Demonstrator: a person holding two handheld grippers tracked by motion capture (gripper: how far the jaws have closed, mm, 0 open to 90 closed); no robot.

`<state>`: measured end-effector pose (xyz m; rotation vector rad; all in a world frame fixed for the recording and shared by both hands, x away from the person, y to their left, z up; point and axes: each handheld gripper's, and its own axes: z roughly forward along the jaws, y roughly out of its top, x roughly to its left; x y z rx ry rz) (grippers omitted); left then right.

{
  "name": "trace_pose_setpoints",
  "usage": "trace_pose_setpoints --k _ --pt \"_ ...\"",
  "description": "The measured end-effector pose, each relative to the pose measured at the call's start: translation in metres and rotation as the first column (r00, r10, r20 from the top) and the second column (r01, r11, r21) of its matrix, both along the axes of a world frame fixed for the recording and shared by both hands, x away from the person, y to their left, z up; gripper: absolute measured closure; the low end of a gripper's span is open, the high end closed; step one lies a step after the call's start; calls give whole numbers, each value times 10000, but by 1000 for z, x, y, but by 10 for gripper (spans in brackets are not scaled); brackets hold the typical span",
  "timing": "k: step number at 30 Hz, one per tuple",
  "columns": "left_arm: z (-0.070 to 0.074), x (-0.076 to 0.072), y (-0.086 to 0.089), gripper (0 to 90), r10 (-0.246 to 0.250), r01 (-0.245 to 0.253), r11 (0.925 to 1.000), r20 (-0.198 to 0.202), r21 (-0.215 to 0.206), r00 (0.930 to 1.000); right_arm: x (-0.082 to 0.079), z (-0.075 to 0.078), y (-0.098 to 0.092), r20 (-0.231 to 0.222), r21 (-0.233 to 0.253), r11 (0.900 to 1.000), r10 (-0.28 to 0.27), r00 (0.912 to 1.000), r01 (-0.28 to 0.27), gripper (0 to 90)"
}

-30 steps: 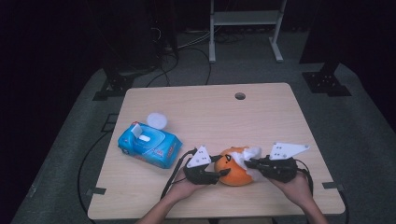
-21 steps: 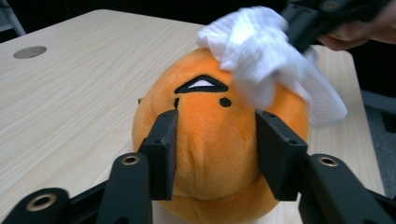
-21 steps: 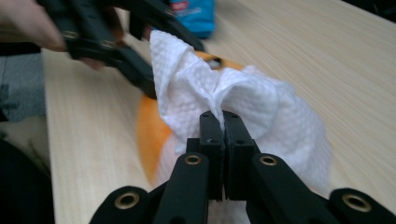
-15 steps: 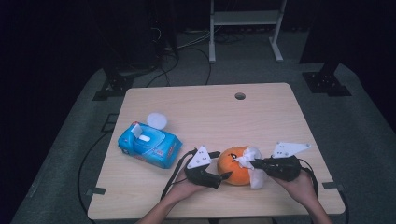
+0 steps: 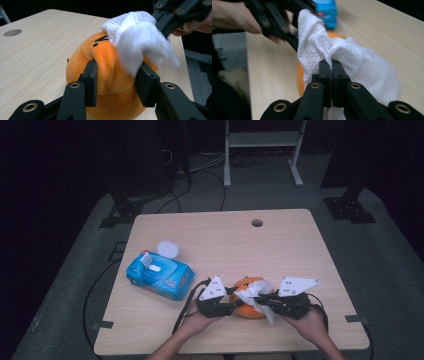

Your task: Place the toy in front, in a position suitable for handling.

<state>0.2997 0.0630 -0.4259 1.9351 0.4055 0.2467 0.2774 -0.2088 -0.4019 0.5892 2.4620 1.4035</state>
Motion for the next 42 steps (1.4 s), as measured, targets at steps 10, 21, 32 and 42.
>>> trace_pose_setpoints --k 10,21,32,42 --pt "1 2 2 313 461 -462 9988 -79 -140 9989 14 -13 -11 -619 60 9984 -557 9965 562 876" --pt "-4 -10 -12 452 -338 327 9992 479 236 9983 -3 6 4 -151 843 9958 360 9992 -346 875" --pt "-6 -7 -6 427 -269 259 9993 368 270 9990 22 -8 -20 -608 438 9959 -759 9953 786 876" --pt "-5 4 9 427 150 -172 9995 -840 -263 9964 7 -19 -3 -1372 25 9996 274 9902 -273 876"
